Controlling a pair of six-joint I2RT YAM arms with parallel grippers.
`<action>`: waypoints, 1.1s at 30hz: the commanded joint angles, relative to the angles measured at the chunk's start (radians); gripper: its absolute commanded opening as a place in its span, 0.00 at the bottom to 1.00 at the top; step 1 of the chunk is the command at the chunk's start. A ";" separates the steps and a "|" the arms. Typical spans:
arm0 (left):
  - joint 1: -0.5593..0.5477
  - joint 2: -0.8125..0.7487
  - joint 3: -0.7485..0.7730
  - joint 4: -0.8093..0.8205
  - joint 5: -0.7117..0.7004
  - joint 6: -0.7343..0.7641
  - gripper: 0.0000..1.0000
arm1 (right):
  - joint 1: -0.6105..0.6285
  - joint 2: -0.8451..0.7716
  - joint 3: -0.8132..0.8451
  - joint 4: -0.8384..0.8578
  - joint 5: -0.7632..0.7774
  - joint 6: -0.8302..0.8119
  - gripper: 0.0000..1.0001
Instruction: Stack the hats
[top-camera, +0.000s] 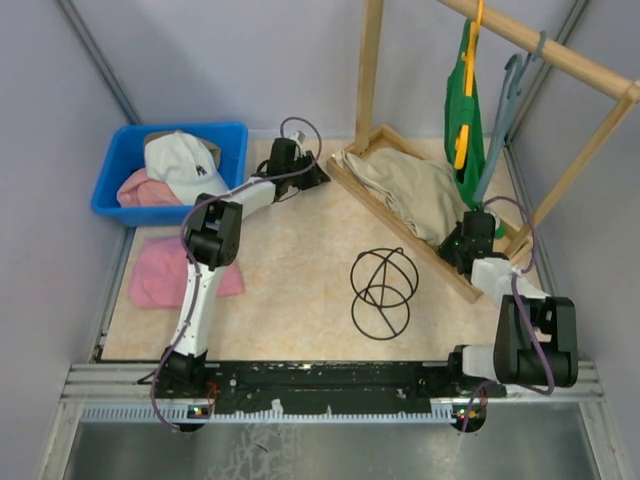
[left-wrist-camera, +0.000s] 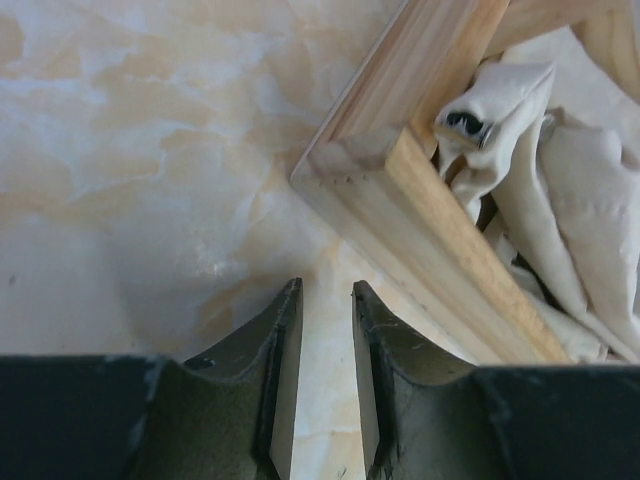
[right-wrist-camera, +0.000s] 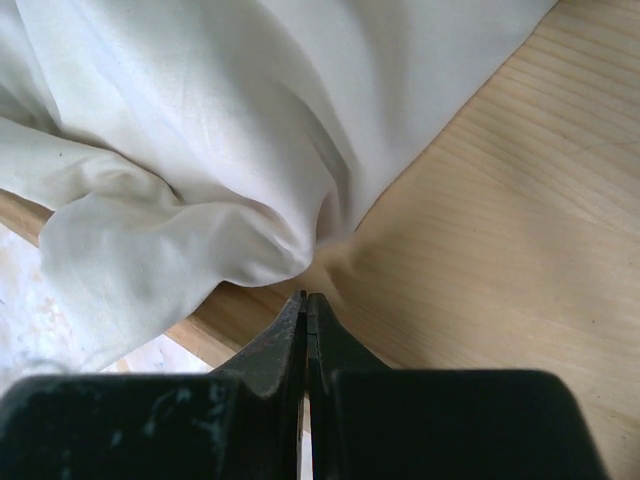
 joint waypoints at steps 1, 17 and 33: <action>0.004 0.065 0.055 0.060 0.057 -0.027 0.34 | 0.052 -0.072 -0.056 -0.234 -0.021 0.016 0.00; -0.078 0.335 0.437 0.261 0.134 -0.139 0.46 | 0.070 -0.345 -0.003 -0.240 -0.074 -0.127 0.00; 0.050 -0.291 -0.355 0.344 0.157 0.106 0.53 | 0.313 0.069 0.084 0.120 0.009 -0.179 0.00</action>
